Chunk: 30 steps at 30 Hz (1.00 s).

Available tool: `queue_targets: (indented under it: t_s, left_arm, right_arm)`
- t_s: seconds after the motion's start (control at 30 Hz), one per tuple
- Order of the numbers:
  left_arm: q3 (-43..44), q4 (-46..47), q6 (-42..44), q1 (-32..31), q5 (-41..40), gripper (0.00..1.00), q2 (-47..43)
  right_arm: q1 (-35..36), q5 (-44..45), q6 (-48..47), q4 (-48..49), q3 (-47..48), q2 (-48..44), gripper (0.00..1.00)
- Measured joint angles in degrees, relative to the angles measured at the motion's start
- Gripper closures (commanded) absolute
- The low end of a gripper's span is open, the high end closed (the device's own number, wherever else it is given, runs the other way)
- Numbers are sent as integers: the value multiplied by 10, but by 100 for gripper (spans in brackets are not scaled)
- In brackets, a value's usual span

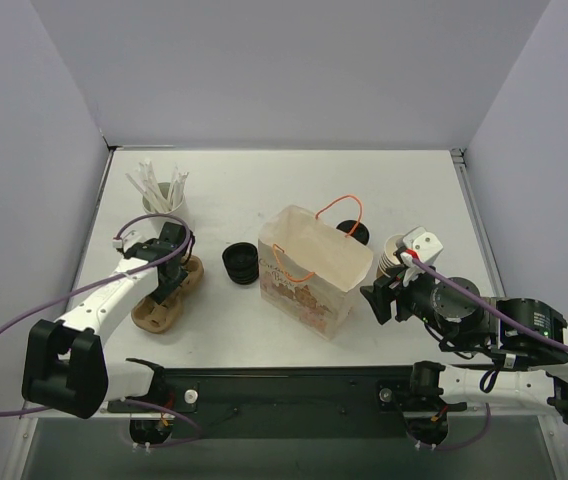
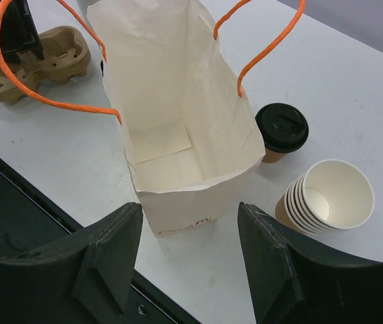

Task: Pack the takeout coffee

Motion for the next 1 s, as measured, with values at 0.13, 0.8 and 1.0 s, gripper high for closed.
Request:
queue_targets:
  t_s: [0.13, 0.8, 1.0]
  left_arm:
    - [0, 0, 0, 0, 0, 41, 4]
    - [28, -37, 2, 0, -15, 52, 4]
    - [37, -39, 14, 0, -22, 51, -35]
  right_arm:
    - [0, 1, 0, 0, 0, 0, 41]
    - [0, 6, 0, 0, -3, -5, 42]
    - [0, 10, 0, 0, -3, -2, 42]
